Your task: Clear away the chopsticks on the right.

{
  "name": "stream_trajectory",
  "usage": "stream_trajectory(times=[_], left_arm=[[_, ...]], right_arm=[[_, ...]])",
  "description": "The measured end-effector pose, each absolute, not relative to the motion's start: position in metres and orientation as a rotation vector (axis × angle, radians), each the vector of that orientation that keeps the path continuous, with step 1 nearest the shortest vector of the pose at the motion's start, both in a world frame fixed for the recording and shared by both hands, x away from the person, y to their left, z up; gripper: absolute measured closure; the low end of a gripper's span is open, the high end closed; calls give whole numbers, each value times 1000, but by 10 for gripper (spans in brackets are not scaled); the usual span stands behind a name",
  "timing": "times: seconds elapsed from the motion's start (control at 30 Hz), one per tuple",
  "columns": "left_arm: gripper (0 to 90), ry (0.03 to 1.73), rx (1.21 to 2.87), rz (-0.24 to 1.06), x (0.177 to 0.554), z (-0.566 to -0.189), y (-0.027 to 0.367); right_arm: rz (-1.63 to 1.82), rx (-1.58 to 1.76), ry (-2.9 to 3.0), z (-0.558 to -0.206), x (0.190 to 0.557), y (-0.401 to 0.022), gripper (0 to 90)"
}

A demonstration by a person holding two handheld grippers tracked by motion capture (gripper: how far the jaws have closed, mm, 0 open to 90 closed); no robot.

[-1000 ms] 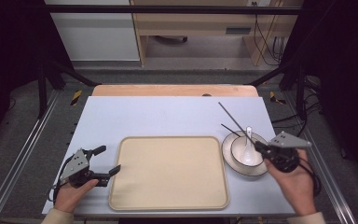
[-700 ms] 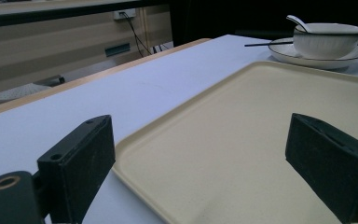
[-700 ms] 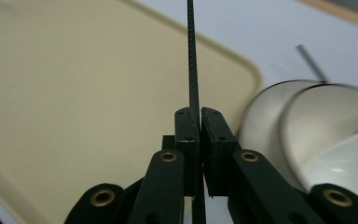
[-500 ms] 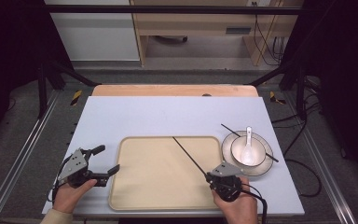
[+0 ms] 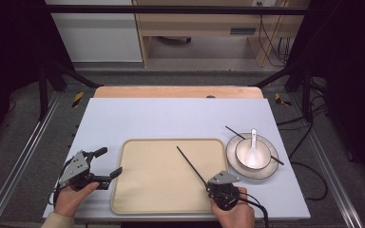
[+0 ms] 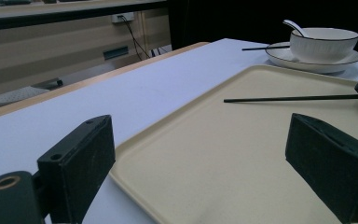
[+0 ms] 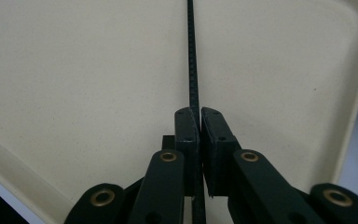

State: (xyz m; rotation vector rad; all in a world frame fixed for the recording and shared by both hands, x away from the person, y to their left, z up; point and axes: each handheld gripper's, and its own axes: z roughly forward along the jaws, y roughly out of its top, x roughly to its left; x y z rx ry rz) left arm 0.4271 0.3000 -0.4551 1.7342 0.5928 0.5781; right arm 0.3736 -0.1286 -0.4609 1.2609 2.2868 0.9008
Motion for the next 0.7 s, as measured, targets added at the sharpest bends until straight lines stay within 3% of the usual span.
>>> stream_trajectory(times=[0.13,0.33,0.47,0.57,0.63,0.67,0.7], left_arm=[[77,592,1733,578,427,-455,300],[77,592,1732,577,427,-455,300],[76,594,1730,577,427,-455,301],[76,592,1736,576,427,-455,300],[76,593,1735,577,427,-455,300],[76,593,1735,577,427,-455,300],[76,593,1736,577,427,-456,299]], right_arm=[[895,1246,2304,-465,374,-126,853],[932,1239,2245,-456,372,-131,672],[990,1195,2139,-434,373,-145,618],[1010,1147,2041,-405,377,-170,521],[1010,1114,1926,-374,381,-203,361],[1010,1114,1926,-374,381,-203,361],[977,1100,1869,-359,386,-226,276]])
